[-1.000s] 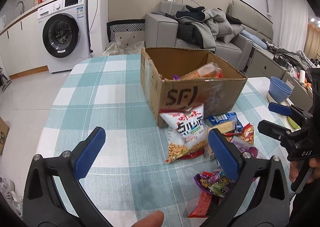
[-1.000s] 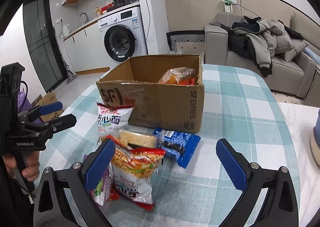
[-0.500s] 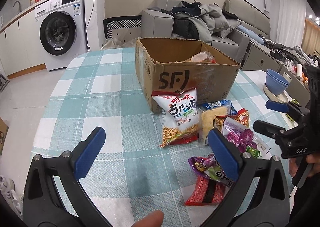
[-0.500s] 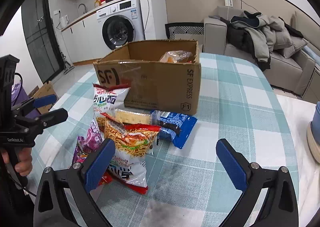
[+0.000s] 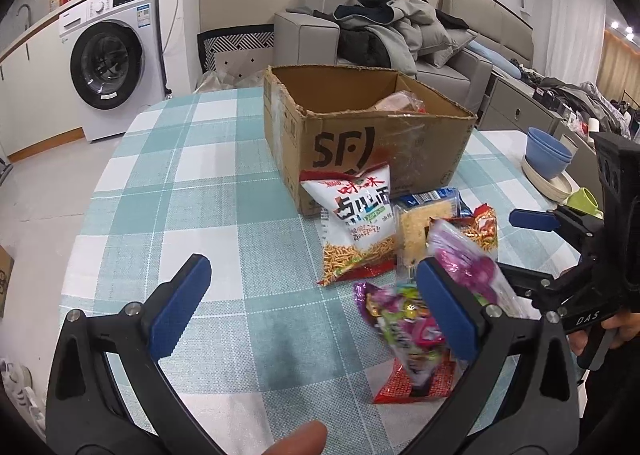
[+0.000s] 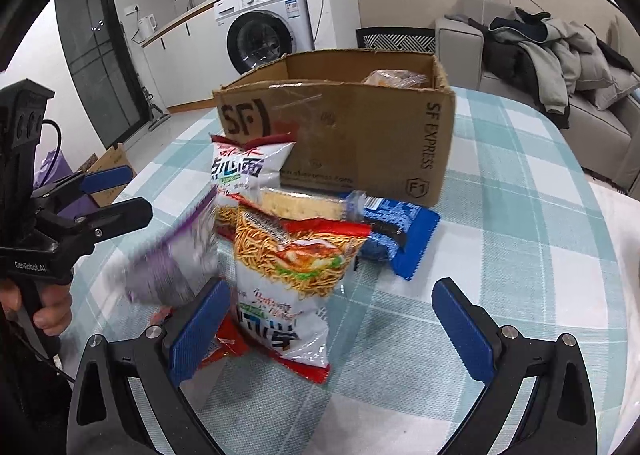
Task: Organize snacks
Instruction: 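Move both tools back toward the snack pile beside the box, then grasp the large noodle bag with the right tool while the left tool grasps the purple candy bag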
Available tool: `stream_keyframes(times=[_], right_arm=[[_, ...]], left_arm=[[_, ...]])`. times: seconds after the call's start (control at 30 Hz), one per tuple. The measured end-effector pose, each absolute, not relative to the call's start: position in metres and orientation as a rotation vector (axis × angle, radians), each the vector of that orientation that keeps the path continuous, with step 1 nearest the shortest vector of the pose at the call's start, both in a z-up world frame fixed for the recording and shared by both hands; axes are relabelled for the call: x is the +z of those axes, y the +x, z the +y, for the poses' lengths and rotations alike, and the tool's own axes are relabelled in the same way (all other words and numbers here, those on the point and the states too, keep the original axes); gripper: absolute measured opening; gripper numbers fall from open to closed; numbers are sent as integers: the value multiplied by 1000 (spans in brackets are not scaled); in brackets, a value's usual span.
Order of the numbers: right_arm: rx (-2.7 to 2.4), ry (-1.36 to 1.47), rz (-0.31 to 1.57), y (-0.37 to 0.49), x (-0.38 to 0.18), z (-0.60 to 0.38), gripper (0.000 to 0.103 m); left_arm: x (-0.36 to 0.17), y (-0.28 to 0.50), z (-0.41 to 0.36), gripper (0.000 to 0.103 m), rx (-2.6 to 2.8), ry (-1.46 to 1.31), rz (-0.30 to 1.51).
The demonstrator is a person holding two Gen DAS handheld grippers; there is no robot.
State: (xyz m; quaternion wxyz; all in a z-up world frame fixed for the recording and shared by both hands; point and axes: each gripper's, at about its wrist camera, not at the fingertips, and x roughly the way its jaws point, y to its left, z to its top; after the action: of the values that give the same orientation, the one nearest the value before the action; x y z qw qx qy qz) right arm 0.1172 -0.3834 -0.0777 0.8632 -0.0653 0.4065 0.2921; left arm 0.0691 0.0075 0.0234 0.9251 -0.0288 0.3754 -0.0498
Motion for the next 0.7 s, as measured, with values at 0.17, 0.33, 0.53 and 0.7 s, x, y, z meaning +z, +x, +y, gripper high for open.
stream_keyframes(times=[0.17, 0.33, 0.53, 0.7], right_arm=[[613, -121, 878, 119, -84, -375, 102], [612, -96, 886, 122, -89, -366, 102], [610, -83, 898, 123, -95, -356, 102], [610, -72, 911, 124, -101, -353, 93]], left_arm=[[16, 71, -1, 102, -119, -36, 803], [10, 72, -5, 102, -118, -19, 817], [7, 75, -1, 102, -120, -39, 830], [5, 76, 2, 102, -123, -40, 831]])
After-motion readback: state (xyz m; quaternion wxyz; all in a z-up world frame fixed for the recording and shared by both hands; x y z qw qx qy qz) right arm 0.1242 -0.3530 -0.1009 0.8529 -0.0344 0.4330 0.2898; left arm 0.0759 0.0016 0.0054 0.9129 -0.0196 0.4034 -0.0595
